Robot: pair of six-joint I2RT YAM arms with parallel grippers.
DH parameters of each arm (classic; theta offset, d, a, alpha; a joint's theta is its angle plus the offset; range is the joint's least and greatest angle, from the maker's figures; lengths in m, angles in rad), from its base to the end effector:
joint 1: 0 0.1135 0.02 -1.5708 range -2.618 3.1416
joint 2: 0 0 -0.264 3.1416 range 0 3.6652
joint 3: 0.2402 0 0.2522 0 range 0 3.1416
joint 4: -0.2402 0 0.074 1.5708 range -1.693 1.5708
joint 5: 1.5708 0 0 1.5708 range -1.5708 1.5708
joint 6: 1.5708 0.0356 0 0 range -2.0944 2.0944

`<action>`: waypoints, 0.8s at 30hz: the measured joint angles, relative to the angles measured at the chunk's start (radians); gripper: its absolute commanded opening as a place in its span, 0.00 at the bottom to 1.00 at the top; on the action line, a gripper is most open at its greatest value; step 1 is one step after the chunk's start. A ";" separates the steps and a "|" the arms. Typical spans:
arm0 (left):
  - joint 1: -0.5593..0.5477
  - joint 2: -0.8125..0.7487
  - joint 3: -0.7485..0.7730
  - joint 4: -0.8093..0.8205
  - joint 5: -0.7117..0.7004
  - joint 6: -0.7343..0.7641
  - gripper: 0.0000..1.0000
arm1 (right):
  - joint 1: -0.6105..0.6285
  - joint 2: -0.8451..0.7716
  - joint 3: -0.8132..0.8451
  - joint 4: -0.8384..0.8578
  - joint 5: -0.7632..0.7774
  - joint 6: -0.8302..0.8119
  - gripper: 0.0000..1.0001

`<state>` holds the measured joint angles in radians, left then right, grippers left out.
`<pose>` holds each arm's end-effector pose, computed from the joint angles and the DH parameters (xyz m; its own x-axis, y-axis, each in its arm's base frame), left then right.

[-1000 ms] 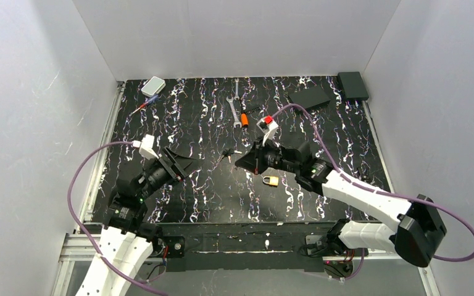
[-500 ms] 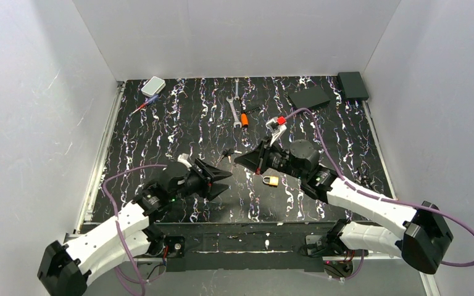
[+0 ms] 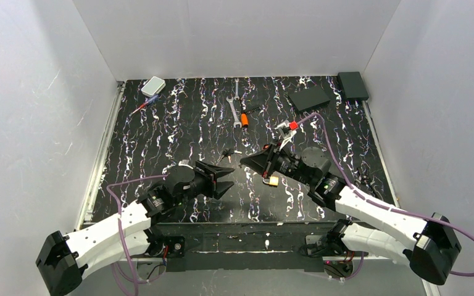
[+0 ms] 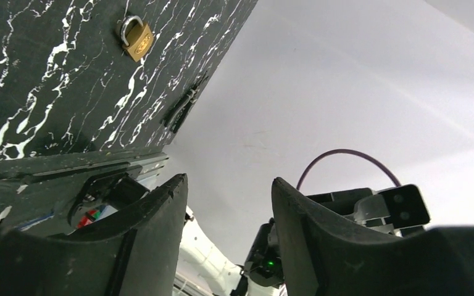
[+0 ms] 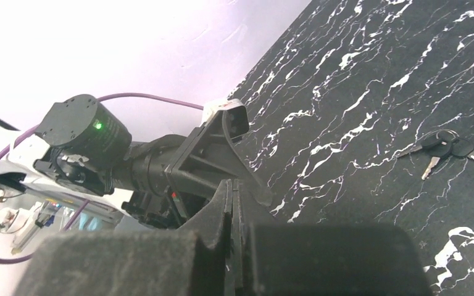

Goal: Unlock with the key

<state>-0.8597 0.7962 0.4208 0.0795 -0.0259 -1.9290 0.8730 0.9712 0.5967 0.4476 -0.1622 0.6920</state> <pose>0.1248 -0.1434 0.2362 -0.6275 -0.7061 0.3283 -0.4381 -0.0284 -0.8985 0.1432 0.1798 0.3057 -0.5124 0.3690 -0.7754 -0.6919 0.3575 0.6273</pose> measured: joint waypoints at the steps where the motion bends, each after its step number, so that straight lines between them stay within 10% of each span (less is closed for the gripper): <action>1: -0.002 0.002 0.002 0.000 -0.005 -0.011 0.51 | 0.000 -0.005 -0.009 0.015 -0.006 -0.001 0.01; 24: -0.038 0.132 0.125 0.011 -0.011 -0.047 0.41 | 0.013 0.002 -0.121 0.211 -0.099 -0.019 0.01</action>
<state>-0.8976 0.9283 0.5462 0.0902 -0.0372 -1.9755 0.8860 0.9730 0.4758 0.6584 -0.2616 0.6734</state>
